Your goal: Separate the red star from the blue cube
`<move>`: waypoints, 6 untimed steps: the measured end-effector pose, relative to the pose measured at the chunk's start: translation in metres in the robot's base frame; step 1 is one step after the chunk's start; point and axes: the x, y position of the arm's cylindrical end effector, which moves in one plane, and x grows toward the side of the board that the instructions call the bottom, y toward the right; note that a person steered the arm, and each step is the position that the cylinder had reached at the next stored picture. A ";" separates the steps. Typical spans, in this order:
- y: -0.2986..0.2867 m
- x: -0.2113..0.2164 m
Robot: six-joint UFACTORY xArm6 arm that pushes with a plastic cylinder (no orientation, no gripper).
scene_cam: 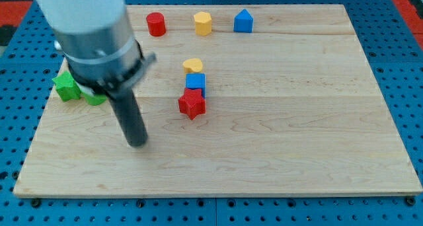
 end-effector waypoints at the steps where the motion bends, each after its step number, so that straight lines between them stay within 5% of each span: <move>1: 0.081 0.000; 2: 0.105 -0.042; 6: -0.016 -0.158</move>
